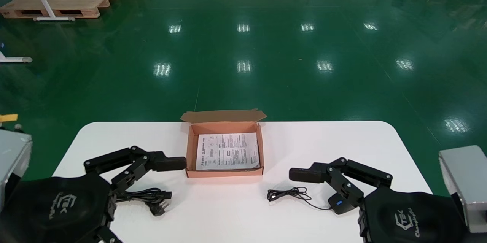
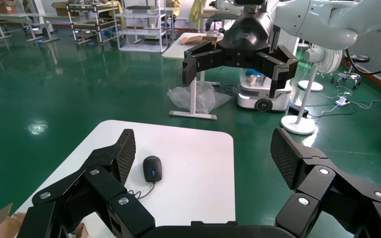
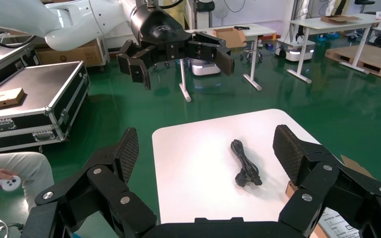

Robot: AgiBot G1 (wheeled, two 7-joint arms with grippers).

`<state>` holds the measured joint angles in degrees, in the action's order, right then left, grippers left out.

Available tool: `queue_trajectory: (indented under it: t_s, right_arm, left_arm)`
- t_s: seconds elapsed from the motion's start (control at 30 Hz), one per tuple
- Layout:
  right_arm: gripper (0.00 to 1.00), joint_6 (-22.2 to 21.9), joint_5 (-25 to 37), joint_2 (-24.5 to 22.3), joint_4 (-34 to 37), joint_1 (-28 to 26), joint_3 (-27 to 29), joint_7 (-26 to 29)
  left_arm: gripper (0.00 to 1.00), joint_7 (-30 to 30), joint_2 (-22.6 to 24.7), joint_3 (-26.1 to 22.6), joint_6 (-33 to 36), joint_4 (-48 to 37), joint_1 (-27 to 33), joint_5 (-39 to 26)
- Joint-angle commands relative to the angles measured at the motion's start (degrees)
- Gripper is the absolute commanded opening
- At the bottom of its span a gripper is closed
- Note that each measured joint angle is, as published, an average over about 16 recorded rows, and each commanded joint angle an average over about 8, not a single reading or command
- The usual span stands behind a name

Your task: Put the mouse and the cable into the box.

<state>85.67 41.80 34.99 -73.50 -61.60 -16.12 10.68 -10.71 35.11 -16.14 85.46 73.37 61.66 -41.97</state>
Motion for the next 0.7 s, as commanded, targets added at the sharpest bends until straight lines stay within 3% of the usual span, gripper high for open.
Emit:
queue_trajectory:
  t_s: [0.03,0.7]
  right_arm:
    - [1.00,0.00,0.00,0.00,0.00,0.00,0.00,0.00]
    - [1.00,0.00,0.00,0.00,0.00,0.00,0.00,0.00]
  left_arm:
    - [1.00,0.00,0.00,0.00,0.00,0.00,0.00,0.00]
    - [1.00,0.00,0.00,0.00,0.00,0.00,0.00,0.00]
